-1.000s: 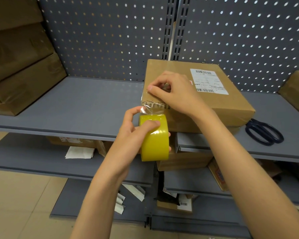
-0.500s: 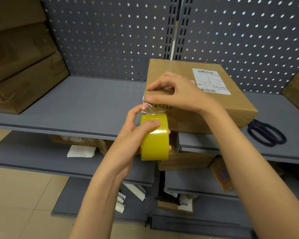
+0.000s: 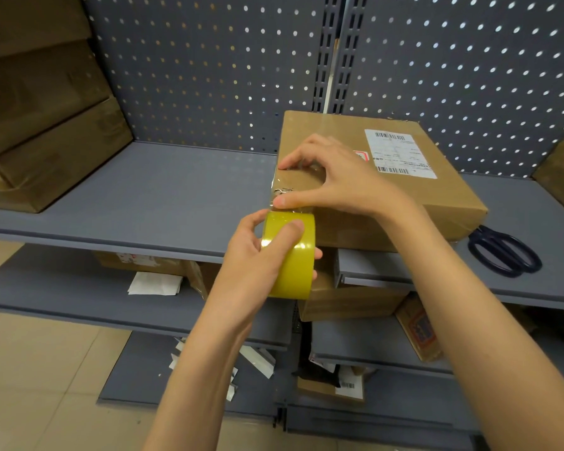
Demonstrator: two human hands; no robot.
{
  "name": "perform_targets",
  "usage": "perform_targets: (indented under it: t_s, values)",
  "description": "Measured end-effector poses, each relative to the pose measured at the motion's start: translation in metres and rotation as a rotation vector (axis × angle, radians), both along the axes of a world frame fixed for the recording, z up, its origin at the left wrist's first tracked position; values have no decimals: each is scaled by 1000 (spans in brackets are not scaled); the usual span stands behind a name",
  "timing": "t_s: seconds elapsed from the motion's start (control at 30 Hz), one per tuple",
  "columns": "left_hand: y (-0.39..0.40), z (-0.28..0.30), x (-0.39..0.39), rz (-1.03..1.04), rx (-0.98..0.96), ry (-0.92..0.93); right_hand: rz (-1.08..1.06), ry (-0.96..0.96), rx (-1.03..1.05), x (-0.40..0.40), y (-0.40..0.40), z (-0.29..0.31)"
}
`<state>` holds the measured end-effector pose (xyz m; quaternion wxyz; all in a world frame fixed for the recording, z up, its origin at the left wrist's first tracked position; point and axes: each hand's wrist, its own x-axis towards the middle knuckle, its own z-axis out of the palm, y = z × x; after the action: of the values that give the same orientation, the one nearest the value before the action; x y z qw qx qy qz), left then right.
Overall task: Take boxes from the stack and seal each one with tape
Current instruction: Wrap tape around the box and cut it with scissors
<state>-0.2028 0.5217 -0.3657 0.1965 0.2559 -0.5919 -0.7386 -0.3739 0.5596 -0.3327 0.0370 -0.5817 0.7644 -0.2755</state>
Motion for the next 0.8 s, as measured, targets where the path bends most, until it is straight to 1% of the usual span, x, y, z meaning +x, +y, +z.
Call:
perform_targets:
  t_s: [0.1,0.3,0.37,0.5,0.67,0.8]
  values:
    - [11,-4,3,64,-6,30,-2,1,-16,0,0,-1]
    - [16,-12,9,164,-146,79,5,1,-30,0,0,-1]
    - [19,-14,12,196,-202,69,6,1,-34,0,0,-1]
    - [29,-21,25,182,-270,7,-1,4,-40,3,2,0]
    - [34,-24,26,161,-234,-14,-11,-10,-23,5,4,2]
    - [31,-25,21,170,-207,7,-36,-25,-37,7,5,2]
